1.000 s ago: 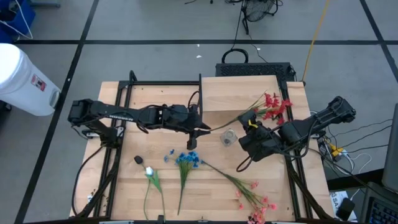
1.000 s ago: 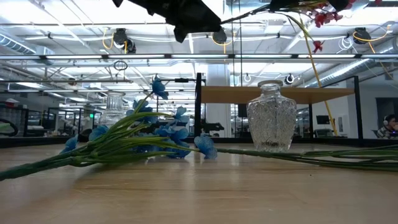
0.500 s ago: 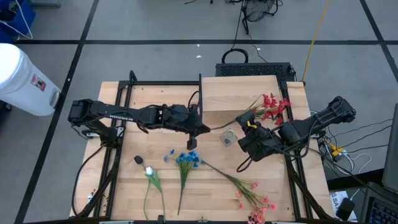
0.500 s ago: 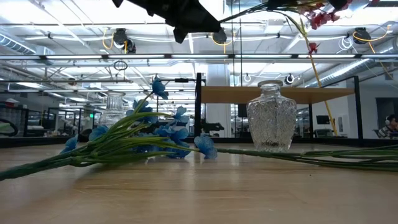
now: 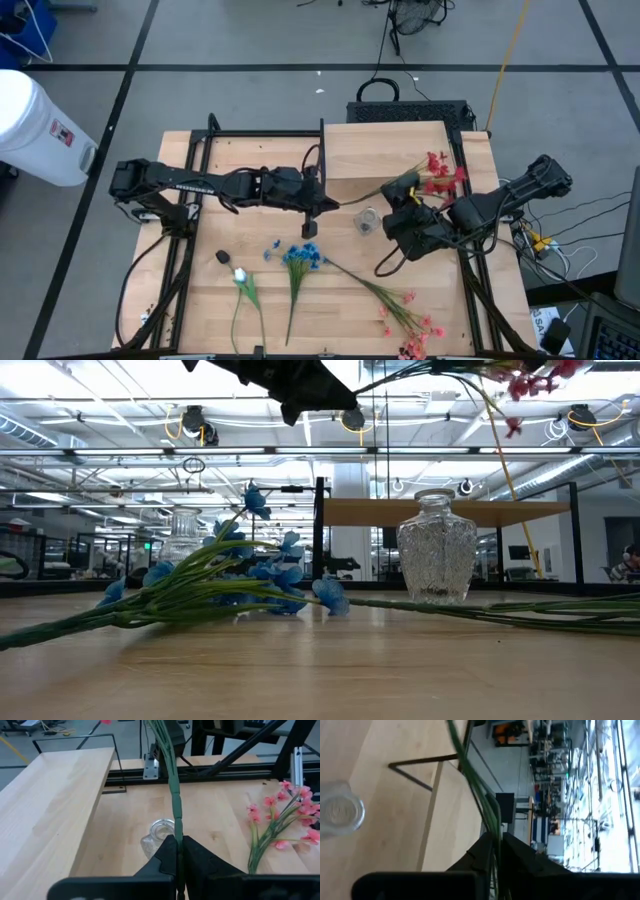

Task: Pick and place flowers into a vace then onto a shelf
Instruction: Put the red flowers into the right transparent vase

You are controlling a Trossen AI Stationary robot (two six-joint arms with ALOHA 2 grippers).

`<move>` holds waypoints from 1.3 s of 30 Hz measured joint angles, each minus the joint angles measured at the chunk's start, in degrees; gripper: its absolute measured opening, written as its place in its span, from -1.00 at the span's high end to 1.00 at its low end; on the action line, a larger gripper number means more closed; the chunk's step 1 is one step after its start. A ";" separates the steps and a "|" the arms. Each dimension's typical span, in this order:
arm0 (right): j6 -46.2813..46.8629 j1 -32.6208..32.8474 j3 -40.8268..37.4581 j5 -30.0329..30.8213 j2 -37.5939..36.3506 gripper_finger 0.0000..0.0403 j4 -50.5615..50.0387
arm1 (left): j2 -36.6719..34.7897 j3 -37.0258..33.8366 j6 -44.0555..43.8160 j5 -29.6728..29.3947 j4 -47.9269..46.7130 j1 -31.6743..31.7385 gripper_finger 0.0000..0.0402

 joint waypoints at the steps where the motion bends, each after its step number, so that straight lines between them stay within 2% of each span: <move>1: 0.60 0.00 0.00 0.14 0.00 0.79 -0.02 | 0.00 0.00 0.06 -0.42 -0.16 0.06 0.94; 13: 1.75 2.79 0.00 10.83 -0.31 0.56 0.49 | -0.02 0.00 0.64 -0.83 -0.43 0.66 0.94; 20: 8.72 6.07 -0.02 20.47 -1.12 0.36 1.02 | -0.04 0.02 0.63 -1.19 2.37 0.80 0.94; 30: 16.76 10.81 0.00 21.67 -5.96 0.12 4.68 | -0.02 -0.05 0.15 -1.12 5.85 1.79 0.94; 39: 26.87 16.16 0.02 21.39 -10.75 0.11 4.74 | -0.02 -0.07 -0.02 -1.33 12.56 1.79 0.94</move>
